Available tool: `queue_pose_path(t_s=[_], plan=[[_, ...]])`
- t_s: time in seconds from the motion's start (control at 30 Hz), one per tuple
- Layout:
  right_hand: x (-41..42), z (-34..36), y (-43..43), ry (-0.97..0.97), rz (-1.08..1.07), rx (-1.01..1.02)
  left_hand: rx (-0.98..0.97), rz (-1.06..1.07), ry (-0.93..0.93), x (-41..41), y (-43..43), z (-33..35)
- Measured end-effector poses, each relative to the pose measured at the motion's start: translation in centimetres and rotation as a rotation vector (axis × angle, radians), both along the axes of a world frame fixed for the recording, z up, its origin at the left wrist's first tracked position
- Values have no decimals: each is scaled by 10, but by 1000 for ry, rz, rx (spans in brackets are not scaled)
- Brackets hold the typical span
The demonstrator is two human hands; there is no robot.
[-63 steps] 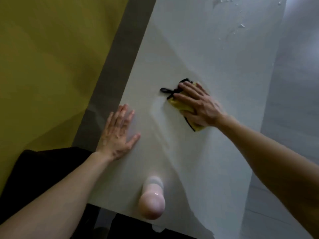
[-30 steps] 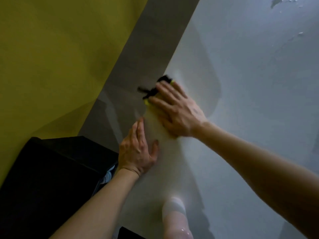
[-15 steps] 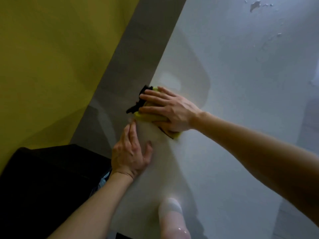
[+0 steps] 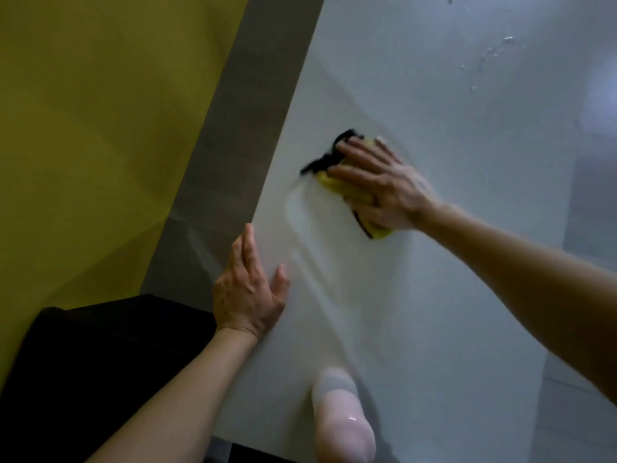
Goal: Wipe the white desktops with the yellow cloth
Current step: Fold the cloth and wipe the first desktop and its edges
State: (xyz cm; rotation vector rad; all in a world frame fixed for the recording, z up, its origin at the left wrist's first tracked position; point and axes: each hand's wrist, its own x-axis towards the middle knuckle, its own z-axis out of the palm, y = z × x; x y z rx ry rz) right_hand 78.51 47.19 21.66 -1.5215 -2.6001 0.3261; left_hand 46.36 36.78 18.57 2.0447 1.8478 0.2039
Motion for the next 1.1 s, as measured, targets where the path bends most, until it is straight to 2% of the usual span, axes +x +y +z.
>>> queue_pose_path(t_s=[0.07,0.13,0.17,0.2,0.23,0.3,0.33,0.37,0.43,0.5,0.53,0.57,0.6,0.67,0.7,0.73,0.77,0.8,0.83,0.9,0.97,1.0,1.03,1.1], plan=[[49,-3,27,-8,-439,50,15,7,-12,0,0,-2],[33,-9,18,30,-650,46,23,12,-14,-1,-1,-5],[3,-7,-1,41,-616,62,27,15,-15,-1,-1,-4],[-29,-3,-29,60,-455,48,37,11,-12,-1,-1,-3],[-55,3,-59,75,-195,14,53,-6,0,-1,-1,-1],[-60,7,-98,64,228,-63,112,-109,39,0,1,4],[-39,6,-96,87,268,-45,157,-202,52,-1,2,6],[-8,0,-86,87,166,1,207,-310,47,-2,3,6],[59,-8,-62,67,-303,62,270,-495,22,-3,8,5],[94,-10,-52,57,-732,72,273,-550,34,-5,11,0],[85,-12,-55,58,-820,62,272,-549,49,-6,11,-1],[63,-11,-64,64,-799,70,270,-547,64,-7,10,-1],[34,-8,-80,81,-659,76,272,-550,83,-7,11,1],[-16,1,-118,129,-178,35,265,-517,127,1,20,9],[-27,4,-135,128,6,0,254,-460,128,11,26,14],[-23,5,-144,114,100,-19,242,-383,110,25,32,20],[-5,5,-145,106,108,-26,239,-318,84,41,38,25],[21,-1,-140,86,29,-14,251,-288,58,60,45,29],[53,-6,-133,76,-117,1,273,-301,32,80,52,31],[121,-10,-118,57,-557,48,288,-369,-20,122,67,28],[148,-13,-110,57,-908,21,294,-408,-50,161,82,22],[142,-15,-110,51,-949,28,285,-420,-48,177,87,18],[126,-16,-116,52,-898,41,270,-432,-35,188,90,14],[93,-13,-142,77,-552,57,284,-457,14,196,88,6]])
